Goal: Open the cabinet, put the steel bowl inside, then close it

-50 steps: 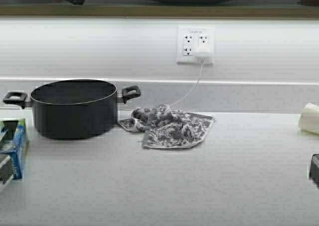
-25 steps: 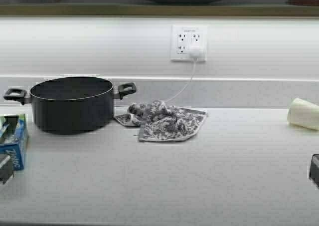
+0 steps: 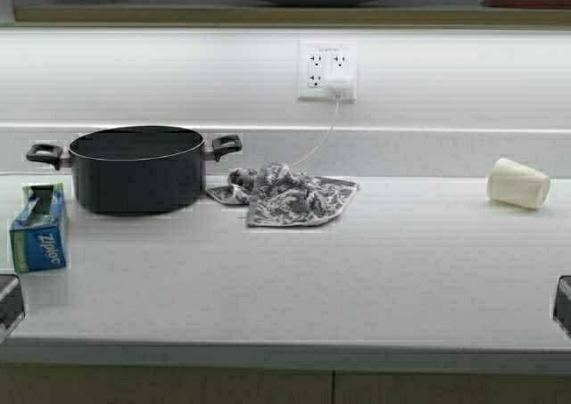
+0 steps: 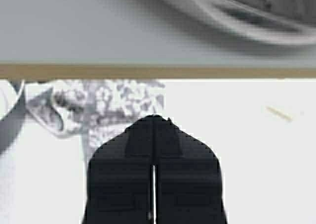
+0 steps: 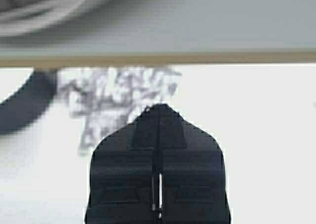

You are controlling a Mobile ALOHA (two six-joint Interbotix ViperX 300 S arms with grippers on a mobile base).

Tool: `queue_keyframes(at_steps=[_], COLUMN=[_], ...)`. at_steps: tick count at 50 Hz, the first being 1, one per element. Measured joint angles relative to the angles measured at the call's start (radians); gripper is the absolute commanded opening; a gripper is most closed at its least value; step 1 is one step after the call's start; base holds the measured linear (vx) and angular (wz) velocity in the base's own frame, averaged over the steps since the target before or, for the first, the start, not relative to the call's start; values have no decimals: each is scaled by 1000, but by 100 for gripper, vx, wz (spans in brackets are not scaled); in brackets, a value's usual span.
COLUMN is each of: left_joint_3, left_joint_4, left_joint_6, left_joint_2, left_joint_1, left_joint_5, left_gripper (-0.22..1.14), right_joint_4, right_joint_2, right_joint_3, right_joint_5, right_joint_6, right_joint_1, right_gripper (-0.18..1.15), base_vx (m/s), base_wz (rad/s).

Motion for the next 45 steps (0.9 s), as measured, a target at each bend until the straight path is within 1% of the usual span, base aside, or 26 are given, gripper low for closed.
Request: queue_keyframes(at_steps=[16,33,45], left_joint_3=[12,14,14], left_joint_4=[0,0,-2], left_joint_6=[12,14,9], left_joint_2=[-11,-15,-14], left_joint_1=[-6,-2,0], left_joint_5=[5,3,0], left_gripper=[4,4,4], right_joint_4=[2,-2,-9], right_joint_2=[-8,-86,-72], right_joint_3=[-11,-11,-9], right_joint_5=[12,101,110], right_joint_6=[-5,-23,-31], right_joint_1=[-6,-5,0], right_gripper=[7,7,7], base_vx=[-15,-14,-18], base_wz=[-2,4,6])
